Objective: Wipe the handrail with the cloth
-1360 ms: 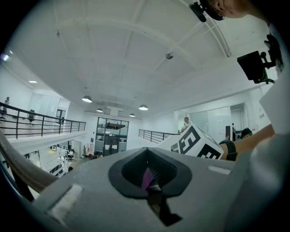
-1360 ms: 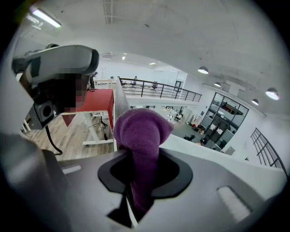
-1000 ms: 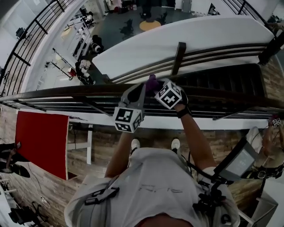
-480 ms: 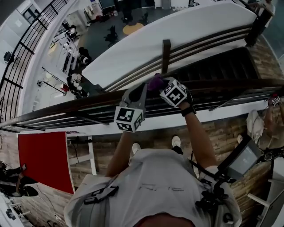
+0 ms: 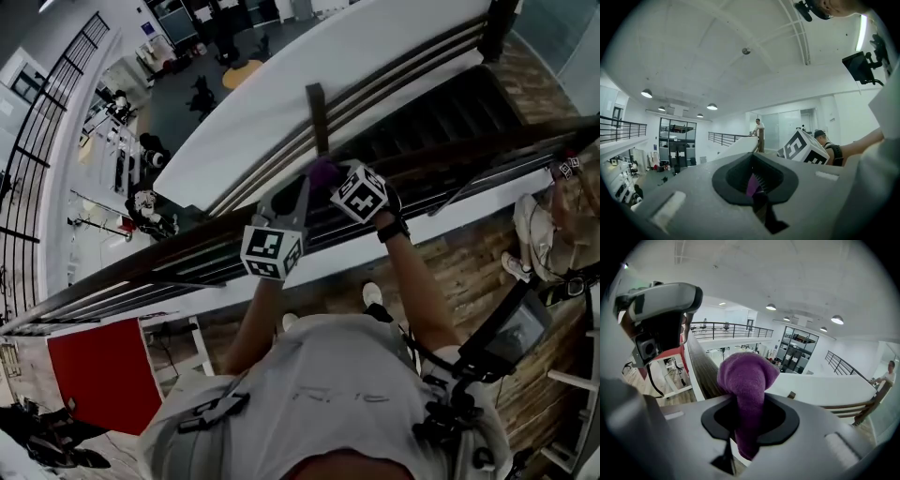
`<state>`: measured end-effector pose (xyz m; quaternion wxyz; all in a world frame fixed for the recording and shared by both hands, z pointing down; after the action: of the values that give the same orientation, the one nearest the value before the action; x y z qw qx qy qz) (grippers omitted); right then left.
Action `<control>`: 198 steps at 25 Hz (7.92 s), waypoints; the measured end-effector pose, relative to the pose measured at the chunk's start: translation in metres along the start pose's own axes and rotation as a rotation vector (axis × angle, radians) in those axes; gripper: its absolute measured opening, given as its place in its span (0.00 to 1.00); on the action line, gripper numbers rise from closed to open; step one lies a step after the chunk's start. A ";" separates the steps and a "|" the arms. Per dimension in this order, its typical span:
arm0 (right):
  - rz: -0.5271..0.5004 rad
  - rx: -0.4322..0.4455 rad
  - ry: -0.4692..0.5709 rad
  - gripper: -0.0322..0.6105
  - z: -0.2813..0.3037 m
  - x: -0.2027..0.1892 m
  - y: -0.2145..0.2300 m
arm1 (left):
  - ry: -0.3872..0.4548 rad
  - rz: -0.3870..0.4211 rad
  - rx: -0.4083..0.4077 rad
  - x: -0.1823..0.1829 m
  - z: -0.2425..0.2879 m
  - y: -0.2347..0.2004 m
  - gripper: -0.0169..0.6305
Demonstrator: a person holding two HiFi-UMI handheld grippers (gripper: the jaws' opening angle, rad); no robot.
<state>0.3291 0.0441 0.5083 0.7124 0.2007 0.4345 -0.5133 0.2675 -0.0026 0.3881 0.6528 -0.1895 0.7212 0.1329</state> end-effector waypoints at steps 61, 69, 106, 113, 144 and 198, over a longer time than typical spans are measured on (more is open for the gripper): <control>0.244 -0.520 0.069 0.18 -0.231 -0.196 0.315 | -0.018 -0.013 -0.354 -0.046 0.210 0.219 0.03; 0.316 -0.704 0.065 0.18 -0.292 -0.241 0.378 | -0.032 -0.012 -0.270 -0.047 0.190 0.199 0.03; -0.258 0.633 0.449 0.21 0.098 0.182 -0.353 | 0.018 0.106 1.157 0.034 -0.435 -0.086 0.03; -0.306 0.676 0.387 0.21 0.138 0.177 -0.425 | 0.038 0.098 1.183 0.030 -0.481 -0.120 0.03; -0.698 0.394 0.056 0.20 0.432 0.089 -0.536 | -0.065 -0.060 1.135 -0.046 -0.561 -0.223 0.03; -0.681 0.440 0.042 0.20 0.350 0.002 -0.413 | -0.037 -0.125 1.030 -0.063 -0.436 -0.174 0.03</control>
<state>0.1004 -0.3752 0.7629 0.4326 0.2033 0.3706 -0.7964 -0.0388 -0.3427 0.5093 0.6809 0.1158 0.6688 -0.2752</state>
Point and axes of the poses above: the fingertips, and each gripper's own axes: z forward along the fingers, y to its right, x out of its top, the point moved 2 cm from there along -z, backward along the fingers, and after that the axes turned 11 degrees about y, right-handed, at the moved point
